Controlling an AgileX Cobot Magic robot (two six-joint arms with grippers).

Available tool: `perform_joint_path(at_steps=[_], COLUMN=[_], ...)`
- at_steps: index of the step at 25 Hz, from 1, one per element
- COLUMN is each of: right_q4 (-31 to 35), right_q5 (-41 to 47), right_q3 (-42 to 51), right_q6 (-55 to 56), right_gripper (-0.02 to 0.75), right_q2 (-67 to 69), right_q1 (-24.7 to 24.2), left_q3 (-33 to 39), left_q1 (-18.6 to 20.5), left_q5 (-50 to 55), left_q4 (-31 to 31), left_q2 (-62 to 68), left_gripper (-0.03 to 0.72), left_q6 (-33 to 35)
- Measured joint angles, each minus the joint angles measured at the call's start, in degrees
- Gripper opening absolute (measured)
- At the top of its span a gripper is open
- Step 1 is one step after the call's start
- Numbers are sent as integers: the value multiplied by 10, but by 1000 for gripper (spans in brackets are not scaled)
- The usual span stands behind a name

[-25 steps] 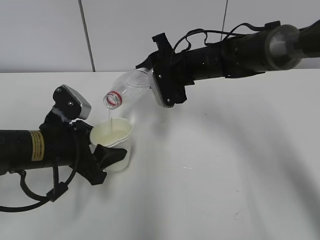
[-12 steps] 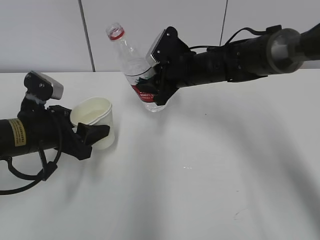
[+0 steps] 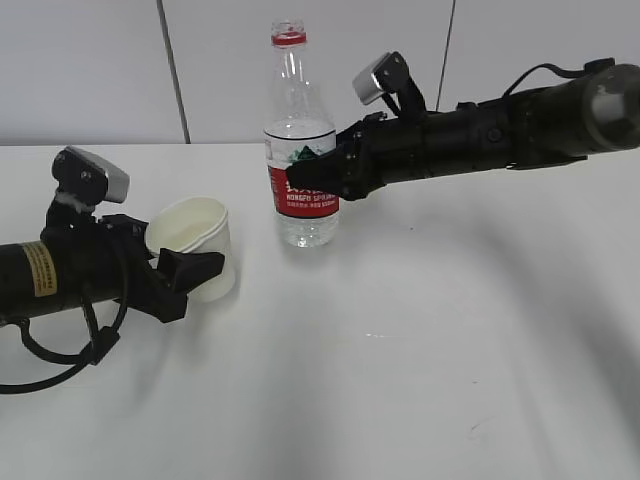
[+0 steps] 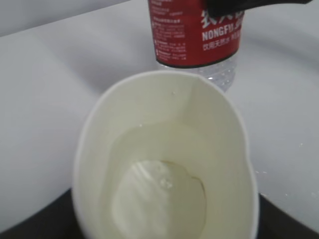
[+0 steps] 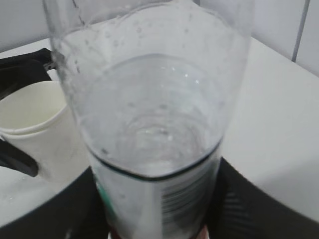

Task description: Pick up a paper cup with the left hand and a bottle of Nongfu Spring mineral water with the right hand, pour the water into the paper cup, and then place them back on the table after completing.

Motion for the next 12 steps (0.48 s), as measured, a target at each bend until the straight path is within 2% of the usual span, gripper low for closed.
perform_joint_path(at_steps=[5,12], right_q4=[-12,-38], right_q5=[-43,-69], right_q3=[28,45], right_q6=[-18,-88], right_gripper=[368,368], right_q2=[0,0], right_q1=[-24,-27], left_q3=[0,0], left_q1=[0,-14], left_q5=[-21,-28], left_q4=[2,10], left_q2=[10,22], left_gripper=[412,412], left_q6=[0,0])
